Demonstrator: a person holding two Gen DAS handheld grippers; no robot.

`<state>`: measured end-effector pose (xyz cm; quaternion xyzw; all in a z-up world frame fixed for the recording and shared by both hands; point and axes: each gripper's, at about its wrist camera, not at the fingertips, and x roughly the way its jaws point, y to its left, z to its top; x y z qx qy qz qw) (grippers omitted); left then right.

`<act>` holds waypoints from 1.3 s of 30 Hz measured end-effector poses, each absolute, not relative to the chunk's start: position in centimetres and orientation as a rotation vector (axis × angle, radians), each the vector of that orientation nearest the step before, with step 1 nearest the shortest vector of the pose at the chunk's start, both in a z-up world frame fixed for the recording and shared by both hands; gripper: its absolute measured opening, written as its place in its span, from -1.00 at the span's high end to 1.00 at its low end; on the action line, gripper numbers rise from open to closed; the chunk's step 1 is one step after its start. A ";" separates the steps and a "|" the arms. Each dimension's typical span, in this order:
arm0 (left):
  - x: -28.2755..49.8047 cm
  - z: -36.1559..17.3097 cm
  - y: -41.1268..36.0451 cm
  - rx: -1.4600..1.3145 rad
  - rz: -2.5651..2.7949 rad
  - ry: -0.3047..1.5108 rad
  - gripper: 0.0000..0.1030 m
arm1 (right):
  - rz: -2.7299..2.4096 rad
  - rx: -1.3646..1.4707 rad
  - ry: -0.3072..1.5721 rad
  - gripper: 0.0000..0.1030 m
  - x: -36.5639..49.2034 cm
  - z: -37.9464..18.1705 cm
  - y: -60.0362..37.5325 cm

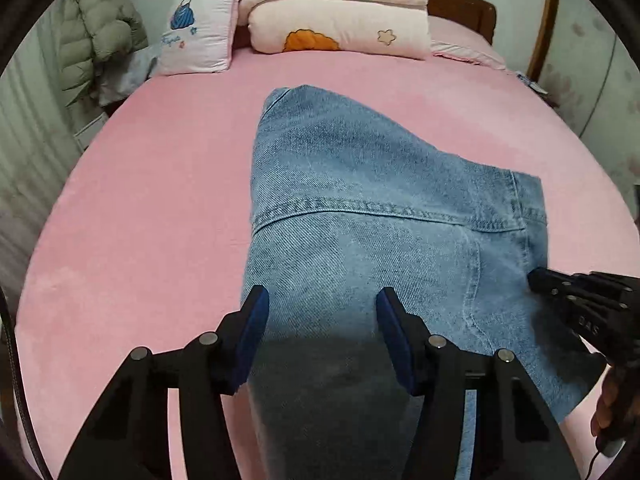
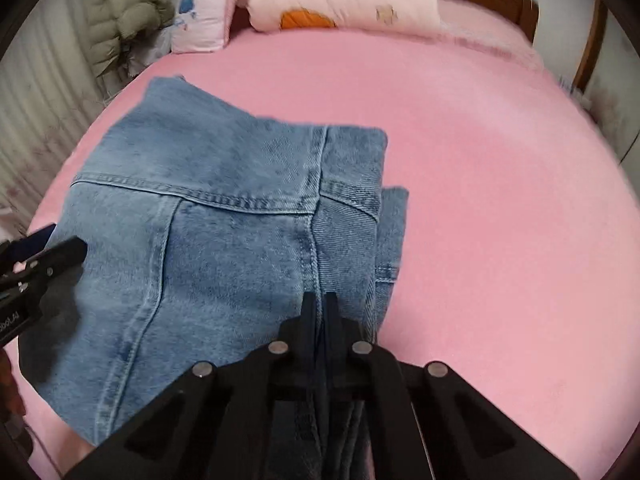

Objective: Fold large clothes

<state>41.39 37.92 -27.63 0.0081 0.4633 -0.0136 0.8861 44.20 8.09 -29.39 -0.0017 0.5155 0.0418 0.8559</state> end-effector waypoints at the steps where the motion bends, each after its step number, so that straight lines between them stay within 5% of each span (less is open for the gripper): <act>1: 41.0 -27.6 37.8 0.042 -0.021 0.955 -0.08 | 0.095 0.020 1.096 0.99 44.4 -29.9 7.7; 13: 36.0 -22.8 37.9 -0.053 0.016 0.989 -0.27 | 0.167 0.102 1.062 0.89 39.9 -24.8 4.8; 25: 17.8 -7.2 32.1 -0.356 -0.020 0.880 -0.68 | 0.284 0.167 0.958 0.89 23.8 -9.4 -3.7; 33: 5.9 -1.0 24.0 -0.337 0.015 0.854 -0.70 | 0.328 0.177 0.952 0.87 12.0 -1.5 -9.5; 39: -0.8 0.0 17.6 -0.294 0.020 0.897 -0.70 | 0.323 0.135 0.948 0.54 5.5 0.5 -12.7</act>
